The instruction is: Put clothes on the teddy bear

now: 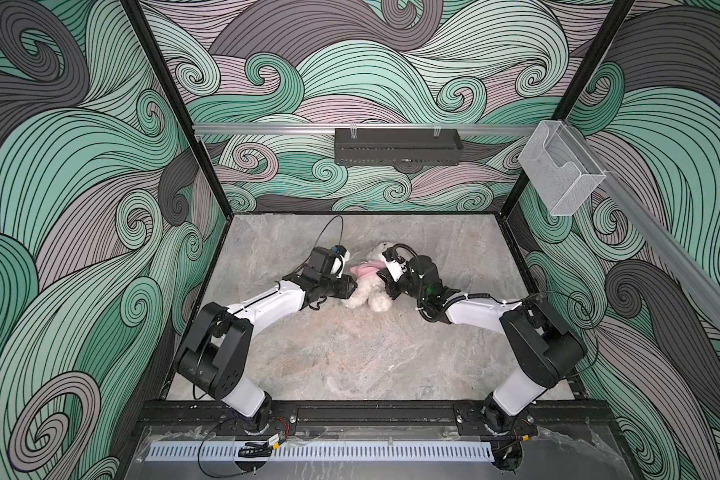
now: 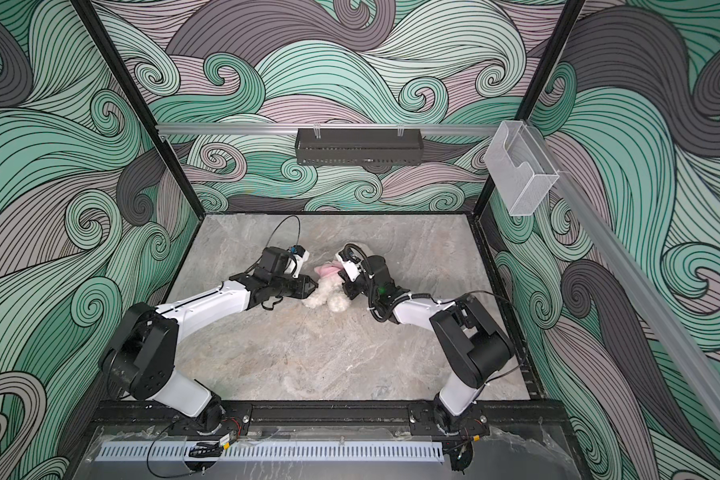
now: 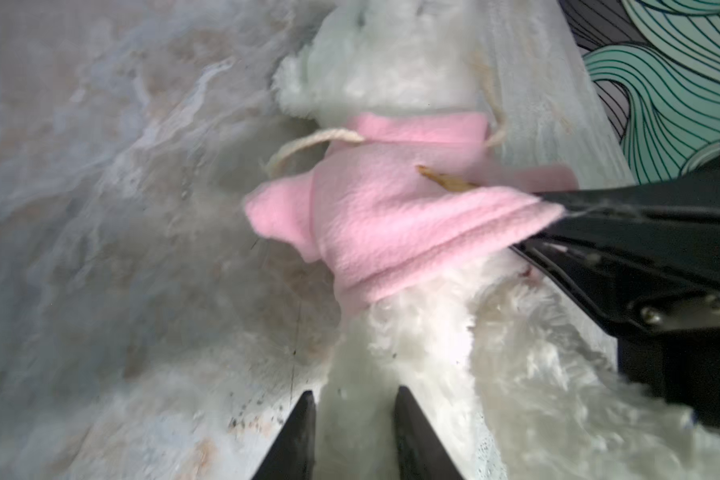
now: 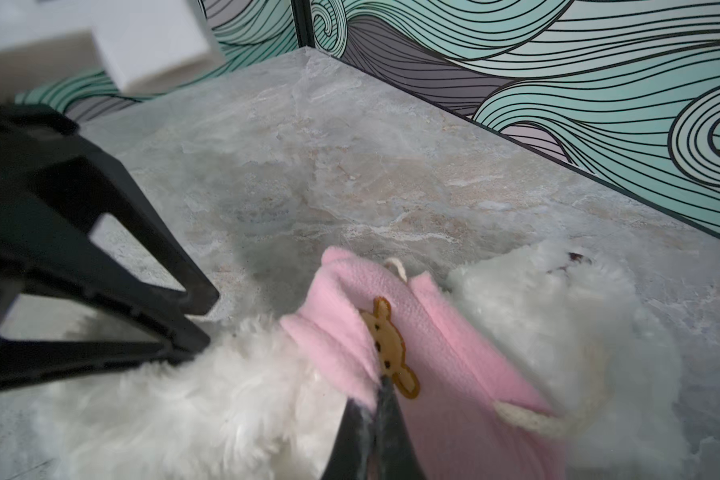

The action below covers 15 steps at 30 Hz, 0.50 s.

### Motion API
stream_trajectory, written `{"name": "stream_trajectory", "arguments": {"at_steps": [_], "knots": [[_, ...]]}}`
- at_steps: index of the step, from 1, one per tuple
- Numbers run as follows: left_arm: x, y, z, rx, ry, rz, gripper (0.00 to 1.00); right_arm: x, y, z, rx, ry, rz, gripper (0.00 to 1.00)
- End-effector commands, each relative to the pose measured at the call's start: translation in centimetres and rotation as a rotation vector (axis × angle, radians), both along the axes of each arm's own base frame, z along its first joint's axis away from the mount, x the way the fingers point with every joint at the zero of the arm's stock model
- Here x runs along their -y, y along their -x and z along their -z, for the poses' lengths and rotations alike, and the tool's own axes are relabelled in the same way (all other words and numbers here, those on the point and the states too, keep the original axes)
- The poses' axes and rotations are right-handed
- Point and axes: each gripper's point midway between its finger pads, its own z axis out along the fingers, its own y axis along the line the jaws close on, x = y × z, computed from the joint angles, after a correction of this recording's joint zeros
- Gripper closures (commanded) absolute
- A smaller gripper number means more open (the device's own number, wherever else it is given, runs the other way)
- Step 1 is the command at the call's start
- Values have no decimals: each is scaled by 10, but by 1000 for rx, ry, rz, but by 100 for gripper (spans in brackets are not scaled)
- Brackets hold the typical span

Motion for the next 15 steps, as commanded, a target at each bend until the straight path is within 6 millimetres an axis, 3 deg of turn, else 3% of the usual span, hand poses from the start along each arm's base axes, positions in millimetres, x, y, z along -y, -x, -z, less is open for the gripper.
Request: {"name": "stream_trajectory", "arguments": {"at_steps": [1,5,10,15], "knots": [[35,3,-15,106,30,164,70,-8,5,-35,-12,-176,-56,100],[42,5,-13,155,-4,193,67,-8,13,-37,-75,-231,-110,100],[27,-12,-39,319,-58,116,42,-10,26,-25,-126,-201,-173,100],[27,-15,-53,485,-162,233,30,-13,34,-20,-173,-208,-231,100]]}}
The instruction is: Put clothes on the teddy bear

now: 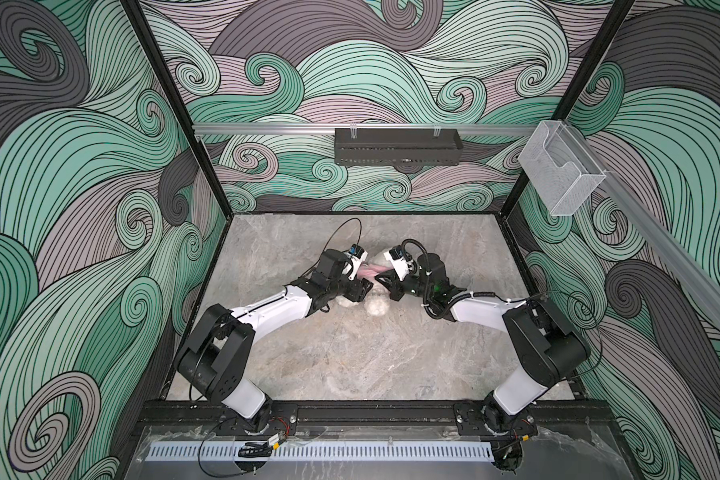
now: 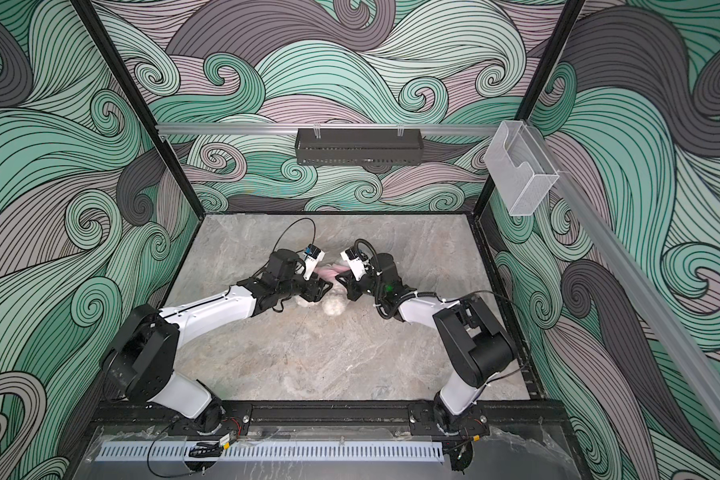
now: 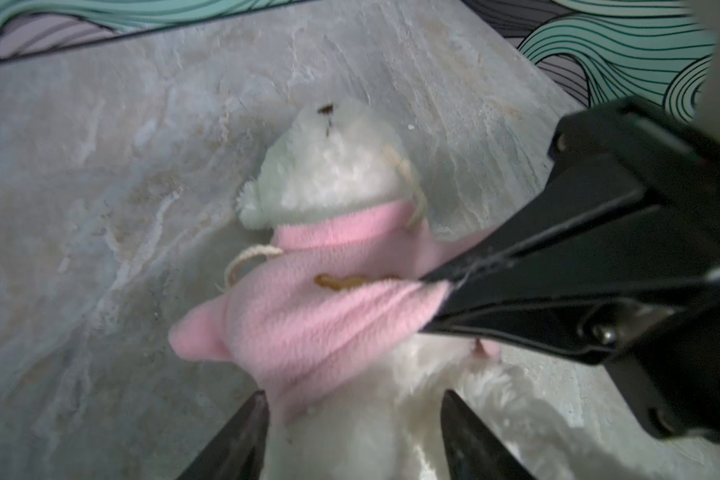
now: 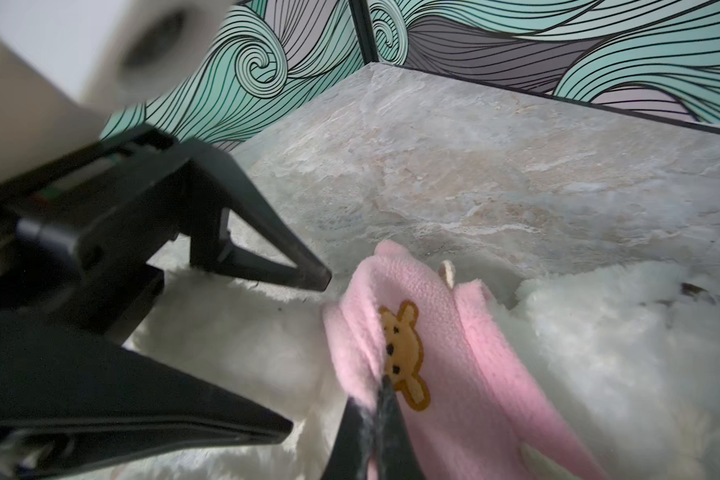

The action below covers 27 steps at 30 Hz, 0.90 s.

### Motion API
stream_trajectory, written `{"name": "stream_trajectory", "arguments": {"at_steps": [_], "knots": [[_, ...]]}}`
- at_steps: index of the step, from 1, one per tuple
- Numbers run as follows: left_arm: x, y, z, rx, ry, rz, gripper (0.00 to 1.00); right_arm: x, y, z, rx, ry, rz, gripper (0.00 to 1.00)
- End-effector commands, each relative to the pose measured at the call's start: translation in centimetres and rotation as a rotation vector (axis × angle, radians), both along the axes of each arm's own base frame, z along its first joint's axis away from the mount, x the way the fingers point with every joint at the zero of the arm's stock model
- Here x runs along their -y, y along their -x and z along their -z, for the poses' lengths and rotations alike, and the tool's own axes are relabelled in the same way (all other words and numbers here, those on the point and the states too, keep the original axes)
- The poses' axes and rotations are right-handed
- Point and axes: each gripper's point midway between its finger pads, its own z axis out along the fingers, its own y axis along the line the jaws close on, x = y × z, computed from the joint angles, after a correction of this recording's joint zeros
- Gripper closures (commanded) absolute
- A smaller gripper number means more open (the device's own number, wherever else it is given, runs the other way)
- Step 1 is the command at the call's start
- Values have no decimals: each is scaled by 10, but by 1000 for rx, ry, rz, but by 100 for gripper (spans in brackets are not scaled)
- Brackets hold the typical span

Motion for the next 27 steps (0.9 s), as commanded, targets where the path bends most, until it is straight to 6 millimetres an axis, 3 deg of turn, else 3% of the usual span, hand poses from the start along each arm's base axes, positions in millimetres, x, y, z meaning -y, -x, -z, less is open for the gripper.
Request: {"name": "stream_trajectory", "arguments": {"at_steps": [1,11,21,27], "knots": [[0,-8,-24,212,-106,97,29,-7,13,-16,-2,-48,-89,100],[11,-1,-12,382,-293,383,25,-8,16,-13,-46,-68,-128,100],[24,-36,-7,431,-348,358,30,-17,21,-20,-71,-86,-205,100],[10,-58,-2,412,-377,190,39,-17,31,-16,-85,-39,-276,100]]}}
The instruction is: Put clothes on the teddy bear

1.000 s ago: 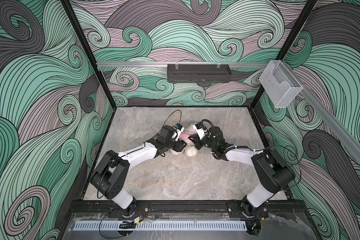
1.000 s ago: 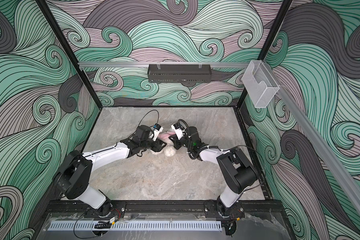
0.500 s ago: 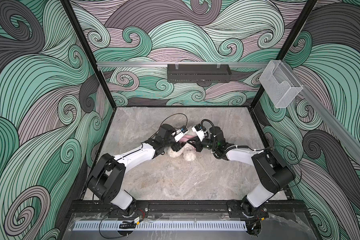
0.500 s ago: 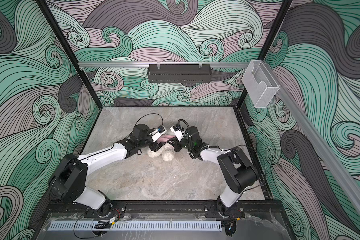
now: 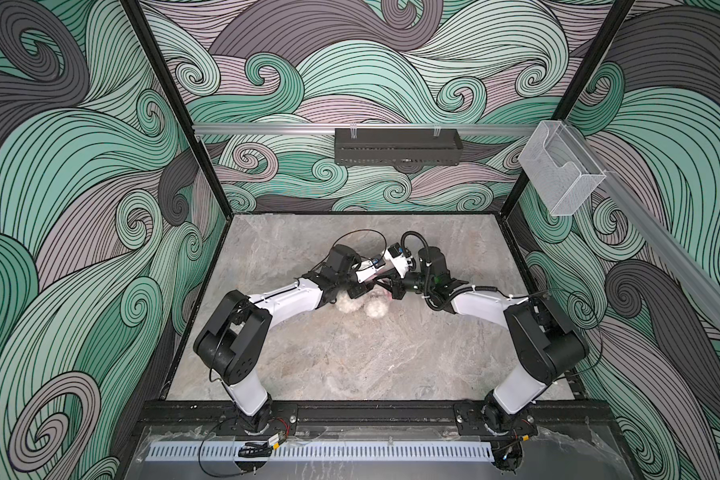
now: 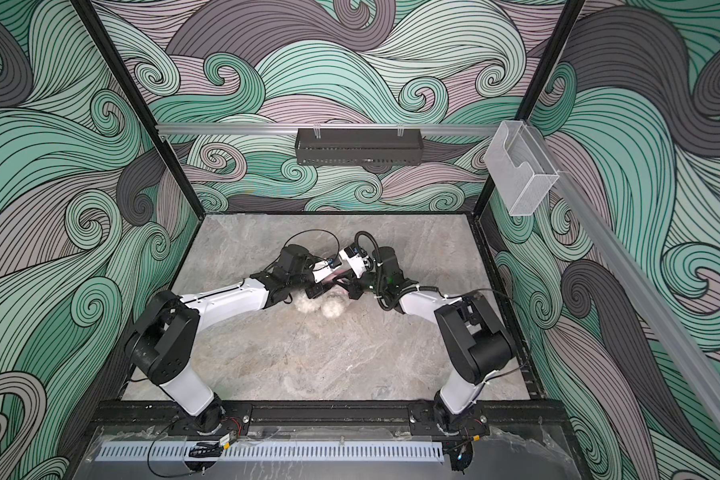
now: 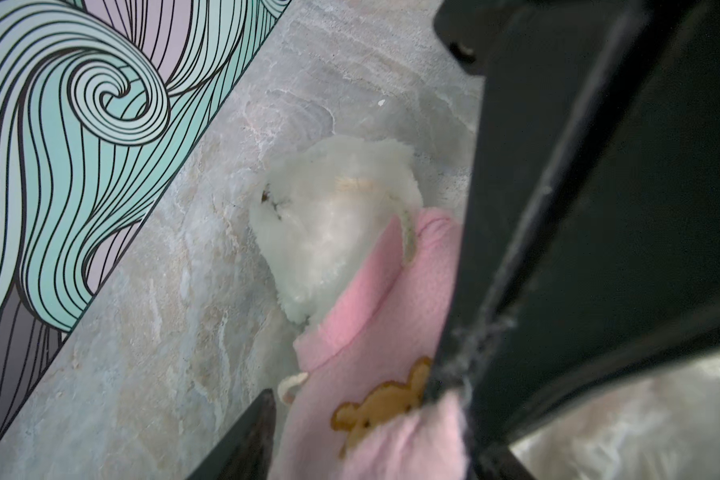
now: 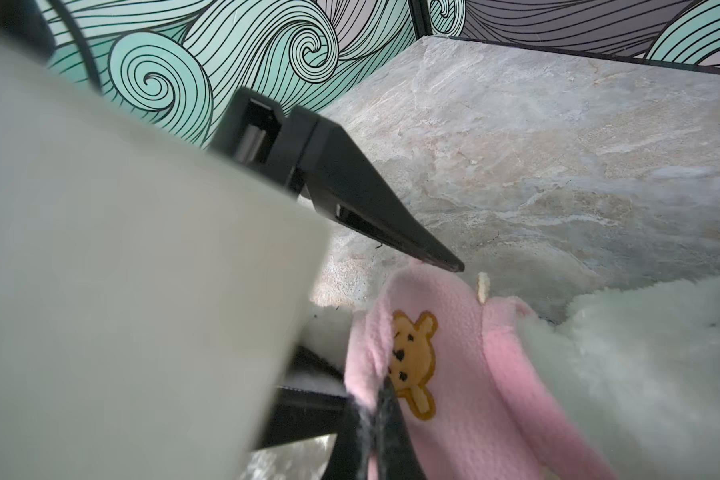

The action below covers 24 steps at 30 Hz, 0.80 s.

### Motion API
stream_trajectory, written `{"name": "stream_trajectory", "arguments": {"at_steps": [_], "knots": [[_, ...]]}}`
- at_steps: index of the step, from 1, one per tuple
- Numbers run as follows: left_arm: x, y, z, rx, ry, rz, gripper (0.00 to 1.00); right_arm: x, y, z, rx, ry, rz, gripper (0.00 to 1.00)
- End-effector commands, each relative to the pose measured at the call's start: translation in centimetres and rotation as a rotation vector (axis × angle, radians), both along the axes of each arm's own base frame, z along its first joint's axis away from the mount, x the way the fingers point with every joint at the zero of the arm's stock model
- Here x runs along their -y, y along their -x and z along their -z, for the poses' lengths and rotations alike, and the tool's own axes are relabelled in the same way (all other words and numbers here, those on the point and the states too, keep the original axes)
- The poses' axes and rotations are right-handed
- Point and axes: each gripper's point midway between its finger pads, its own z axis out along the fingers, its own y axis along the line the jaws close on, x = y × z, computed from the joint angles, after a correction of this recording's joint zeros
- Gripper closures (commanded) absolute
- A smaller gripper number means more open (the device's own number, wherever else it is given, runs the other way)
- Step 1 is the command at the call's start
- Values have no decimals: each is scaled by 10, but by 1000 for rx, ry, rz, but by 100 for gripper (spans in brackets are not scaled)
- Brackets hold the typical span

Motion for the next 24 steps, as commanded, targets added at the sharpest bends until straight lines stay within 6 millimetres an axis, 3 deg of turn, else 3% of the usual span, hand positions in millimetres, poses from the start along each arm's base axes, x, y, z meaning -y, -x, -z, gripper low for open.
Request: {"name": "stream_trajectory", "arguments": {"at_steps": [1,9,17,20,24], "knots": [[-8,-33,-17,82,26,-154,40,-11,22,-7,9,-4,-147,100],[-32,-52,-16,-23,184,-344,43,-5,29,-4,55,34,-164,100],[-24,-53,21,-244,302,-431,35,-22,27,0,98,24,-145,100],[-39,-62,34,-323,385,-600,43,-19,27,3,139,36,-99,100],[-65,-64,59,-485,522,-854,44,-7,34,12,193,54,-29,100]]}}
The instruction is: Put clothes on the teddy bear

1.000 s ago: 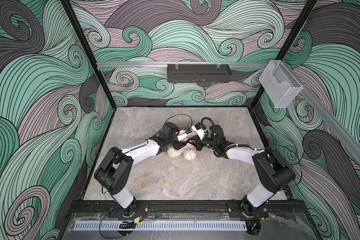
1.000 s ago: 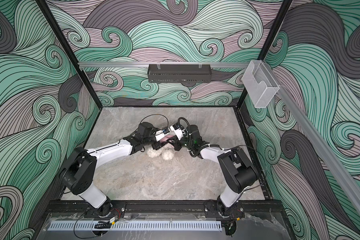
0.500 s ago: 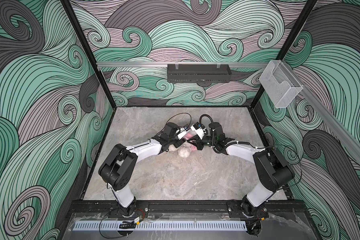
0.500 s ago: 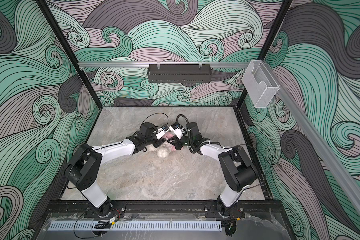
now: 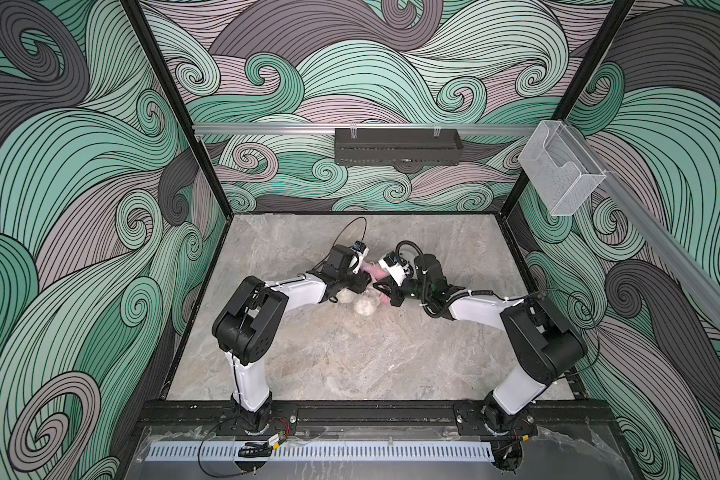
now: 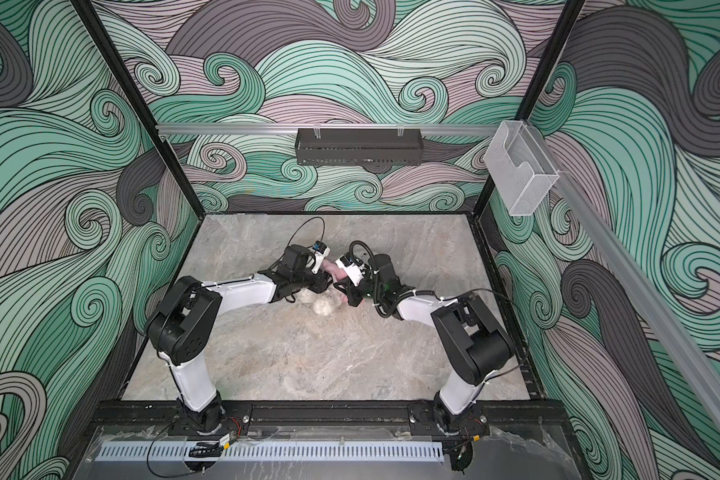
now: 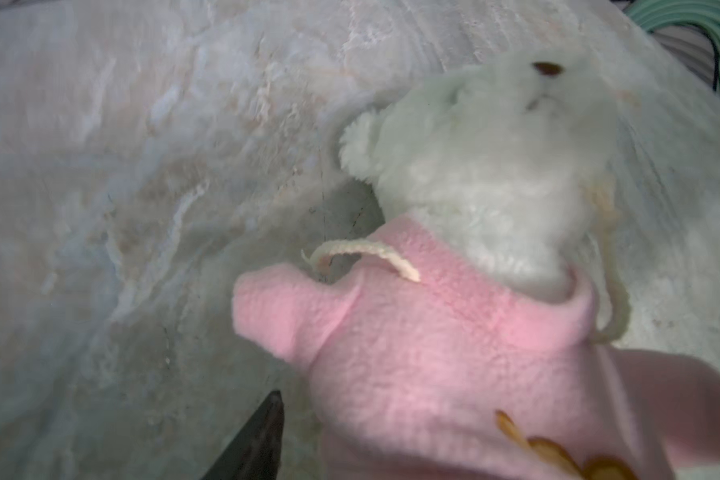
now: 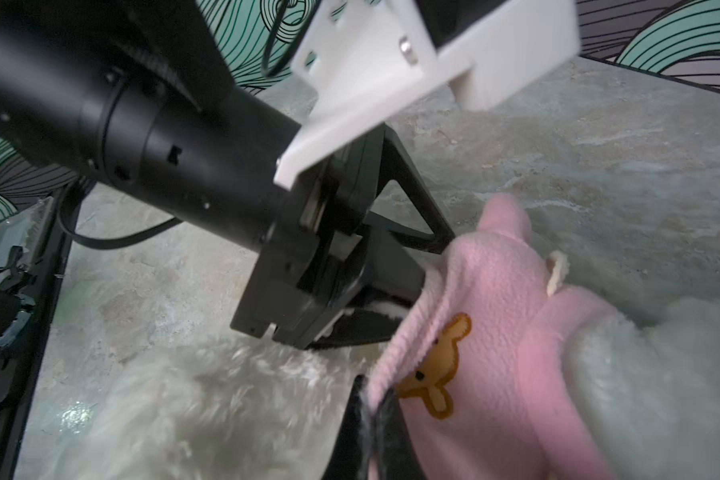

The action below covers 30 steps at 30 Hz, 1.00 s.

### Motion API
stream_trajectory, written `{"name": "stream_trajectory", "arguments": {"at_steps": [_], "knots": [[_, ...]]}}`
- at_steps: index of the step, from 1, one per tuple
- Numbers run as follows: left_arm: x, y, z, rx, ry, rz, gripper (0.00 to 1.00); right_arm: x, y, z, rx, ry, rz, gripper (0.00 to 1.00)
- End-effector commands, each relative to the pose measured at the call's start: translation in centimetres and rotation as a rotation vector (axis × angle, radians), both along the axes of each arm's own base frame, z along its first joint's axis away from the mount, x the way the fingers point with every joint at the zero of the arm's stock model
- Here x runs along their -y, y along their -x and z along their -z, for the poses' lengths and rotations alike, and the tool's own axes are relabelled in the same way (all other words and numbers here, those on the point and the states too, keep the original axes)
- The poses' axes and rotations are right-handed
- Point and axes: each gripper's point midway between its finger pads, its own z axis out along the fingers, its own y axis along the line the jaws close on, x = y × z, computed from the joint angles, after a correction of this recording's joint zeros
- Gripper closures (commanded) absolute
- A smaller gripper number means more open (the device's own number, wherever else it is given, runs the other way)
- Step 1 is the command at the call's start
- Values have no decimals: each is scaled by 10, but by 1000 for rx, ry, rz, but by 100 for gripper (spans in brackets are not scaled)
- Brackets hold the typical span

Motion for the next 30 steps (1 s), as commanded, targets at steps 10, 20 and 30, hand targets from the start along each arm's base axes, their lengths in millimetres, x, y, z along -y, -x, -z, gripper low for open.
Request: {"name": "stream_trajectory", "arguments": {"at_steps": [10,20,30], "knots": [[-72,-16,42,-264,280,-596,51,18,48,17,150,16,109,100],[-30,-2,20,-271,391,-338,64,25,23,20,148,79,254,98],[-3,27,13,-294,362,-125,67,10,-4,16,228,199,211,68]]}}
